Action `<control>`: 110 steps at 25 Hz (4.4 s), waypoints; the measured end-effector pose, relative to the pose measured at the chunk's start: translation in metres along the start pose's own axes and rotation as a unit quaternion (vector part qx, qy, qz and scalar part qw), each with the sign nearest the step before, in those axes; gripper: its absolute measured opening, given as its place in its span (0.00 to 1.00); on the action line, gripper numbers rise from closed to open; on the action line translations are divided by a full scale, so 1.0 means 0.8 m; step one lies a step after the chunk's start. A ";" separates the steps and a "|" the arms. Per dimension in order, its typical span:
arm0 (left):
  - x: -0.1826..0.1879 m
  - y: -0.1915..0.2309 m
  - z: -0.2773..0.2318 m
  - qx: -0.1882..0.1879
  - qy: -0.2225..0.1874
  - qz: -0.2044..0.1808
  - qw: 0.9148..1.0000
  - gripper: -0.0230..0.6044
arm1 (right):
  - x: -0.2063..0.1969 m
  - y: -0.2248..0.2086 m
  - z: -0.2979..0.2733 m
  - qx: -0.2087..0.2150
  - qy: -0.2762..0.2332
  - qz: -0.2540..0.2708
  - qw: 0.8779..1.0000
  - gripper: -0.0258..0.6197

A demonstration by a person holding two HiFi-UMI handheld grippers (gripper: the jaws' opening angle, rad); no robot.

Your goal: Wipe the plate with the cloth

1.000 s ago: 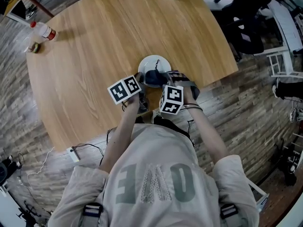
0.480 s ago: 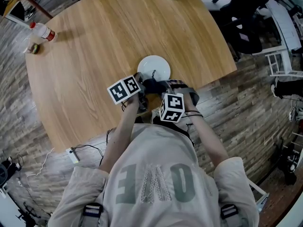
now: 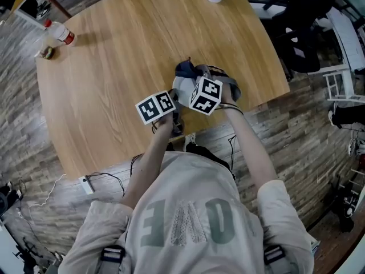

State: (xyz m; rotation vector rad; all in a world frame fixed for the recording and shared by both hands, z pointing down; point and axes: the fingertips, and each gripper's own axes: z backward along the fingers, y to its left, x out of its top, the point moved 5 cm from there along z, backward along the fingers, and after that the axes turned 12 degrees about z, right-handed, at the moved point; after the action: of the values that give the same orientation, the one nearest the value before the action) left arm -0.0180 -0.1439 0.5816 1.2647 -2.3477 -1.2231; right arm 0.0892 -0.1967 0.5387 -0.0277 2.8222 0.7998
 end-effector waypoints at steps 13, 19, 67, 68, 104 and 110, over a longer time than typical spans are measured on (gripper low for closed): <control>0.002 0.002 0.000 0.004 0.003 0.000 1.000 0.09 | 0.011 0.027 -0.026 0.045 0.012 0.027 0.999 0.13; 0.001 0.001 -0.001 0.004 0.002 -0.001 1.000 0.10 | 0.023 0.074 -0.004 0.079 -0.017 0.036 0.996 0.13; 0.011 0.043 0.050 0.078 -0.024 -0.121 0.989 0.05 | 0.033 0.009 0.001 0.046 -0.012 0.034 0.998 0.13; 0.011 0.042 0.049 0.078 -0.022 -0.119 0.990 0.05 | 0.034 0.007 -0.005 0.047 -0.007 0.041 0.998 0.13; 0.025 0.048 0.052 0.058 -0.021 -0.084 0.995 0.05 | 0.087 0.105 0.057 0.089 -0.085 0.053 0.991 0.13; 0.072 -0.032 0.098 -0.009 -0.118 -0.196 0.973 0.05 | 0.073 0.002 0.135 -0.072 -0.178 -0.165 0.968 0.13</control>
State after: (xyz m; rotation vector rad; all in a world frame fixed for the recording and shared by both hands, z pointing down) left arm -0.0788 -0.1512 0.5017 1.7221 -2.3021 -1.5857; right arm 0.0532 -0.1367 0.4377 -0.3321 2.3357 0.8324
